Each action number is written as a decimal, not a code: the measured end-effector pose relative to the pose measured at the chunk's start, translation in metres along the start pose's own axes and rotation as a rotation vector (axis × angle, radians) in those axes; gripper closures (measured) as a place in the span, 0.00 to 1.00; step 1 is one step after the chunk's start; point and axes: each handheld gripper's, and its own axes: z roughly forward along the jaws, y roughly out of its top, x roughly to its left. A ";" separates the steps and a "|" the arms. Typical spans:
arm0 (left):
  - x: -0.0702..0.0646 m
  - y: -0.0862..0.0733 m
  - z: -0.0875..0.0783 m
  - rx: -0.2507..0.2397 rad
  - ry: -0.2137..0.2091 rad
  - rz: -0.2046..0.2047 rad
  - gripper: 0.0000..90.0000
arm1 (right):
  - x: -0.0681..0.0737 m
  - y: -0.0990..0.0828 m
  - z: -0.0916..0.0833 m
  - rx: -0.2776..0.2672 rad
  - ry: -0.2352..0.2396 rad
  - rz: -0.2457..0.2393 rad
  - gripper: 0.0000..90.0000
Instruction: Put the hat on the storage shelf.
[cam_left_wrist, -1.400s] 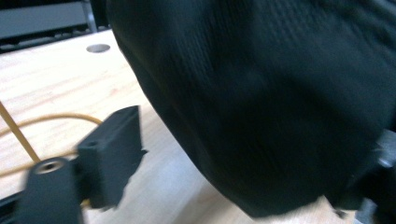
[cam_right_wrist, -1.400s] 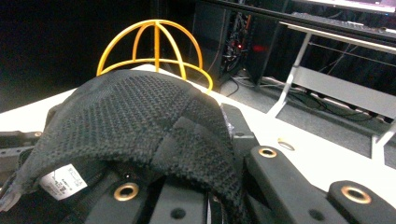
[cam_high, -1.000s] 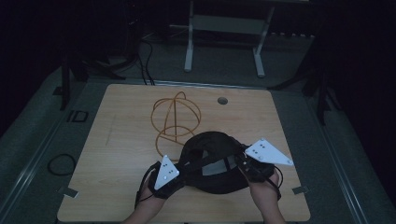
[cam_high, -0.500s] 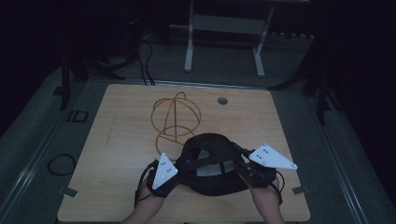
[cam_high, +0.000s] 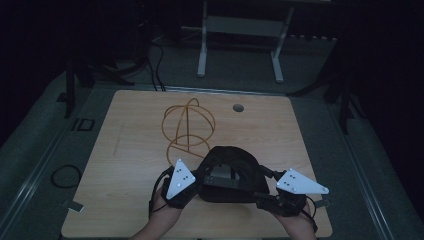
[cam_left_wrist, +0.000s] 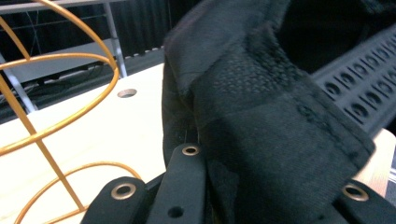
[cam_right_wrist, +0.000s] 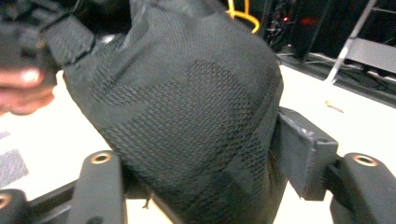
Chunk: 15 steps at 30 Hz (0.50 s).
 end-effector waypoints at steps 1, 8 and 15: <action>-0.001 0.002 0.000 -0.002 0.002 0.003 0.99 | 0.000 -0.002 -0.001 0.005 -0.001 -0.010 0.33; -0.004 0.013 0.004 -0.005 0.001 0.026 0.99 | 0.002 -0.010 -0.010 0.048 0.060 -0.063 0.18; -0.003 0.017 0.000 -0.022 0.010 0.040 0.99 | 0.001 -0.014 -0.031 0.055 0.150 -0.095 0.15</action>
